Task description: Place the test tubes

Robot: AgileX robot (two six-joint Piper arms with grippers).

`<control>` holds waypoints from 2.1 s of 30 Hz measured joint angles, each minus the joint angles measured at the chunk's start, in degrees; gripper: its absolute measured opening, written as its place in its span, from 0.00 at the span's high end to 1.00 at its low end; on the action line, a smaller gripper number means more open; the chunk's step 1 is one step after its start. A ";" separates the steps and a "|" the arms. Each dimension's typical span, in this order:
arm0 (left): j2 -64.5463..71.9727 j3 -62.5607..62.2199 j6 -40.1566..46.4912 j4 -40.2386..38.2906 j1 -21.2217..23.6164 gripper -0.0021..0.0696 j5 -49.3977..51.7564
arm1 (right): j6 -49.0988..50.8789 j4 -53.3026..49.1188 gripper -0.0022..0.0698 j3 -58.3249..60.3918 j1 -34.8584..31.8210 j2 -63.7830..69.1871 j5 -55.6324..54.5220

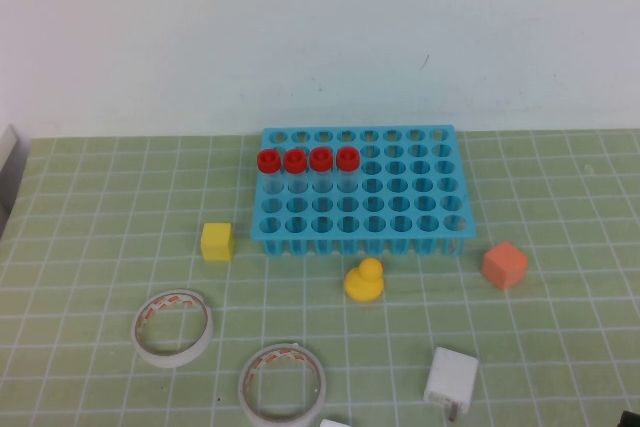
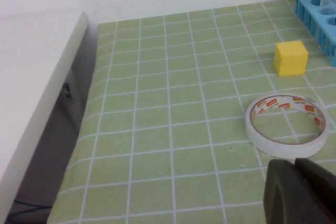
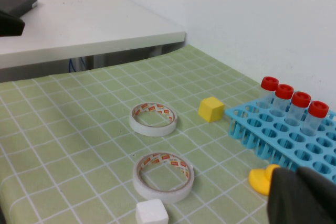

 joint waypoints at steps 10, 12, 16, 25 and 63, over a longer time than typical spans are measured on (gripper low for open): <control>-0.04 0.00 -0.46 -1.07 0.00 0.97 0.09 | 0.00 0.00 0.97 0.00 0.00 0.00 0.00; -0.04 0.00 -0.46 -1.16 0.00 0.97 0.09 | 0.00 0.00 0.97 0.00 0.00 0.00 0.00; -0.04 0.00 -0.46 -1.16 0.00 0.97 0.09 | 0.00 0.00 0.97 0.00 0.00 0.00 0.00; -0.04 0.00 -0.46 -1.16 0.00 0.97 0.09 | 0.00 0.00 0.97 0.00 0.00 0.00 0.00; -0.04 0.00 -0.46 -1.16 0.00 0.97 0.09 | -3.36 0.00 0.97 0.00 -32.98 -17.63 10.08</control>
